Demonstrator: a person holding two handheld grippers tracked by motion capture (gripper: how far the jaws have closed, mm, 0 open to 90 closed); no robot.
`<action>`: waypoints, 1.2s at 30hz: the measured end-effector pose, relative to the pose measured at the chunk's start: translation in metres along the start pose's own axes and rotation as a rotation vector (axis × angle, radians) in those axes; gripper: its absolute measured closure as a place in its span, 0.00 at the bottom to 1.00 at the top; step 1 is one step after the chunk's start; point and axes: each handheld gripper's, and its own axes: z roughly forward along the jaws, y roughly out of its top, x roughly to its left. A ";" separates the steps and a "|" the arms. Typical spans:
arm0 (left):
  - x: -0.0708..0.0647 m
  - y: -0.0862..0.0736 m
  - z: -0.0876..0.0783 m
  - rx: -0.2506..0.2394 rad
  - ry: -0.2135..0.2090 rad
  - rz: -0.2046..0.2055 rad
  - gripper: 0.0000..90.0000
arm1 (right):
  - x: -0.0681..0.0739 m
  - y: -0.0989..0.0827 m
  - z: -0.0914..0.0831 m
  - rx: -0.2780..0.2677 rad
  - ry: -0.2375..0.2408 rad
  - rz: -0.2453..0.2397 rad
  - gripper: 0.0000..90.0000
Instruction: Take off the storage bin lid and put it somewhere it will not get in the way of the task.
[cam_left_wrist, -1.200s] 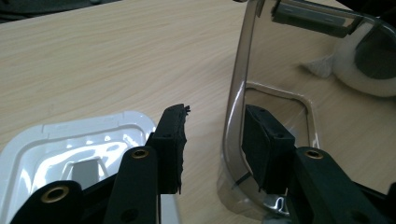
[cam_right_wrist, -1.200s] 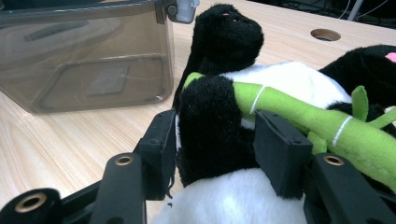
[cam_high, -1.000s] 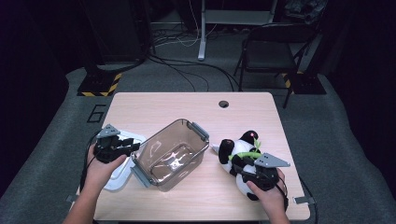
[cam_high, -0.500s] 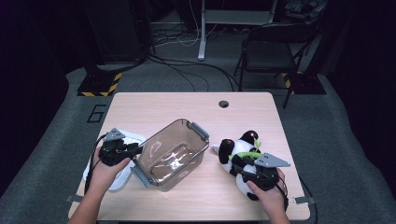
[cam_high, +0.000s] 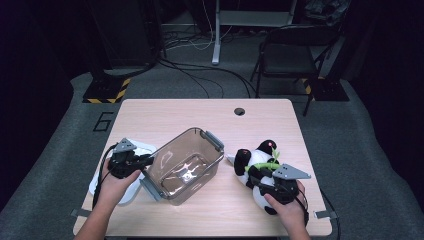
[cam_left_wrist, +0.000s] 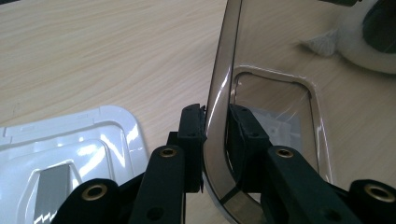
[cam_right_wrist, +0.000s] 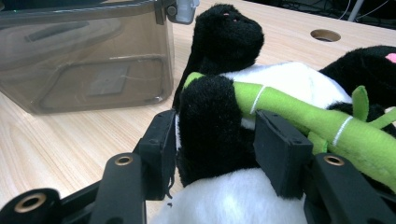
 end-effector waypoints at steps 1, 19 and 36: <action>0.000 0.000 0.000 0.001 -0.003 0.002 0.84 | 0.000 0.000 0.000 0.000 0.000 0.000 0.54; -0.004 -0.003 -0.002 -0.002 -0.021 0.009 0.84 | 0.000 0.000 0.000 0.000 0.002 0.001 0.54; -0.010 -0.004 -0.003 0.001 -0.061 0.029 0.84 | -0.004 0.014 -0.022 -0.023 -0.014 0.018 0.52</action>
